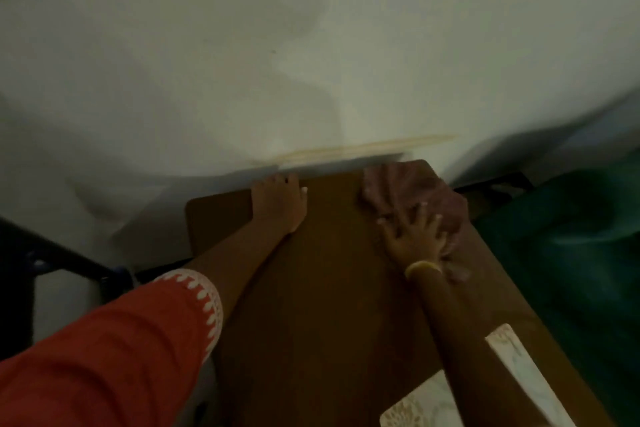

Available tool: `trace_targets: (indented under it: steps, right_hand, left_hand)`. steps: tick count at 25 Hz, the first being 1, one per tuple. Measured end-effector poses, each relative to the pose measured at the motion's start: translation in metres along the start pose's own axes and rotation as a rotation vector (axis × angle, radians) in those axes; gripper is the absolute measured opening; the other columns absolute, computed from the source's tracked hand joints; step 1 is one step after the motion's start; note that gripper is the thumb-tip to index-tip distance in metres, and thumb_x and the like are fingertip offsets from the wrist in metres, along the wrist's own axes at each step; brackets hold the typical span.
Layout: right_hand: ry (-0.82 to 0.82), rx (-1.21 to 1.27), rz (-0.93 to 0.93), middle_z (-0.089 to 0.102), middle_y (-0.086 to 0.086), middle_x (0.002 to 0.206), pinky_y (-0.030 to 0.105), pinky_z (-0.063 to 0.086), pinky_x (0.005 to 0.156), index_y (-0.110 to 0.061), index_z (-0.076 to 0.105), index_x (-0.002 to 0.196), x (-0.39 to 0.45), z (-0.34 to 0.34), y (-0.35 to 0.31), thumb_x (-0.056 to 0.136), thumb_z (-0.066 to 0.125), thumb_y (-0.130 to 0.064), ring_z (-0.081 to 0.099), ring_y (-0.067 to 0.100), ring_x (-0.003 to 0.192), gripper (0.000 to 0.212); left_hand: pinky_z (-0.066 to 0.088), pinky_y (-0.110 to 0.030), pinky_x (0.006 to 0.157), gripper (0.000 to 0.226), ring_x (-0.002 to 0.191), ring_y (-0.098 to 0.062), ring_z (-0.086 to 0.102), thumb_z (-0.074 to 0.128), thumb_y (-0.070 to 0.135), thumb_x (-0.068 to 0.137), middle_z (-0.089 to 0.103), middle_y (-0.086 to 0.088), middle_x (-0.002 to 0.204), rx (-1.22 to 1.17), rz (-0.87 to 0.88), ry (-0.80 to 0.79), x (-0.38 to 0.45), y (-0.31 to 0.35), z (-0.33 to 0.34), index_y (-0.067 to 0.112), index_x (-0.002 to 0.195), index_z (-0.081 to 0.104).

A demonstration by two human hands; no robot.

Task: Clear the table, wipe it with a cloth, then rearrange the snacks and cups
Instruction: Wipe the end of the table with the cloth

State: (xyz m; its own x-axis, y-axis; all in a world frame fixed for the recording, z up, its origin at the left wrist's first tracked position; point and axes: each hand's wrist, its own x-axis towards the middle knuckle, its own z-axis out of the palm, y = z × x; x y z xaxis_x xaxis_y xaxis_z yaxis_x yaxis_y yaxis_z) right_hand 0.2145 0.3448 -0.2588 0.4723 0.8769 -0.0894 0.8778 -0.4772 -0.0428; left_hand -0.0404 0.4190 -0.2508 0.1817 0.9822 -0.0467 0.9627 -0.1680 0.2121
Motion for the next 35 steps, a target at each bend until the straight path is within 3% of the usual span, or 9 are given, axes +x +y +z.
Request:
trace_targets:
  steps: [3, 6, 12, 14, 19, 23, 26, 29, 35]
  right_hand:
    - [-0.036, 0.02, -0.252, -0.004, 0.004, 0.161, 0.067, 0.003, 0.109, -0.057, 0.007, 0.144, -0.129, 0.008, -0.047, 0.079, 0.017, -0.084, -0.009, 0.044, 0.145, 0.071]
    - [-0.021, 0.082, -0.224, 0.005, 0.001, 0.161, 0.068, 0.01, 0.108, -0.059, 0.006, 0.144, -0.182, 0.016, -0.068, 0.077, 0.019, -0.087, -0.001, 0.044, 0.145, 0.074]
    - [0.018, 0.061, 0.147, 0.001, 0.006, 0.162, 0.064, 0.004, 0.114, -0.038, 0.006, 0.152, 0.021, 0.005, -0.032, 0.088, 0.021, -0.069, -0.003, 0.042, 0.146, 0.073]
    - [0.021, 0.072, 0.159, 0.005, 0.007, 0.162, 0.062, 0.002, 0.114, -0.037, 0.012, 0.152, 0.086, 0.001, -0.047, 0.09, 0.021, -0.066, -0.001, 0.043, 0.146, 0.069]
    - [0.021, -0.038, -0.192, 0.048, 0.004, 0.143, 0.058, 0.016, 0.112, -0.029, 0.055, 0.131, 0.125, -0.009, -0.081, 0.092, 0.029, -0.048, 0.031, 0.032, 0.137, 0.05]
    - [0.132, -0.014, -0.458, 0.062, 0.001, 0.124, 0.055, 0.024, 0.108, -0.026, 0.064, 0.119, 0.074, 0.007, -0.119, 0.089, 0.029, -0.048, 0.049, 0.027, 0.12, 0.051]
    - [0.125, -0.022, -0.512, 0.063, 0.002, 0.122, 0.049, 0.028, 0.104, -0.024, 0.064, 0.119, 0.075, 0.008, -0.116, 0.089, 0.029, -0.051, 0.051, 0.028, 0.117, 0.053]
    - [0.129, -0.046, -0.398, 0.061, 0.004, 0.124, 0.044, 0.031, 0.102, -0.028, 0.063, 0.117, 0.12, -0.002, -0.073, 0.092, 0.029, -0.057, 0.05, 0.028, 0.117, 0.052]
    - [0.058, 0.018, -0.024, 0.048, 0.012, 0.135, 0.06, 0.028, 0.102, -0.035, 0.051, 0.127, 0.183, -0.016, -0.008, 0.085, 0.025, -0.068, 0.044, 0.04, 0.124, 0.06]
  left_hand:
    - [0.044, -0.044, 0.085, 0.041, 0.103, -0.038, 0.059, 0.031, 0.038, 0.099, 0.061, -0.02, 0.114, -0.049, 0.053, 0.013, 0.016, 0.009, 0.006, 0.008, 0.118, 0.053]
    - [0.045, -0.043, 0.081, 0.047, 0.095, -0.036, 0.061, 0.028, 0.044, 0.099, 0.066, -0.016, 0.103, -0.181, -0.018, 0.01, 0.032, 0.024, 0.01, 0.012, 0.1, 0.062]
    - [0.04, -0.036, 0.064, 0.054, 0.084, -0.035, 0.064, 0.025, 0.04, 0.101, 0.067, -0.016, 0.087, -0.132, 0.094, 0.019, 0.049, 0.024, 0.016, 0.008, 0.085, 0.065]
    - [0.045, -0.036, 0.066, 0.051, 0.082, -0.035, 0.064, 0.025, 0.041, 0.101, 0.067, -0.014, 0.089, -0.127, 0.123, 0.04, 0.053, 0.022, 0.019, 0.011, 0.087, 0.064]
    - [0.048, -0.04, 0.077, 0.049, 0.094, -0.037, 0.063, 0.026, 0.04, 0.101, 0.066, -0.017, 0.104, -0.142, 0.126, 0.049, 0.056, 0.02, 0.02, 0.01, 0.098, 0.065]
    - [0.048, -0.039, 0.077, 0.05, 0.094, -0.038, 0.063, 0.029, 0.041, 0.1, 0.067, -0.018, 0.103, -0.146, 0.082, 0.065, 0.061, 0.021, 0.026, 0.009, 0.098, 0.067]
    - [0.045, -0.038, 0.076, 0.05, 0.095, -0.037, 0.062, 0.029, 0.042, 0.1, 0.066, -0.017, 0.104, -0.156, 0.079, 0.051, 0.061, 0.019, 0.024, 0.01, 0.099, 0.067]
    - [0.045, -0.036, 0.07, 0.054, 0.083, -0.033, 0.061, 0.027, 0.047, 0.1, 0.064, -0.013, 0.088, -0.178, 0.099, 0.018, 0.062, 0.014, 0.022, 0.01, 0.094, 0.066]
    - [0.046, -0.036, 0.063, 0.058, 0.067, -0.03, 0.057, 0.032, 0.056, 0.097, 0.048, -0.006, 0.063, -0.187, 0.045, -0.013, 0.062, 0.009, 0.02, 0.01, 0.068, 0.052]
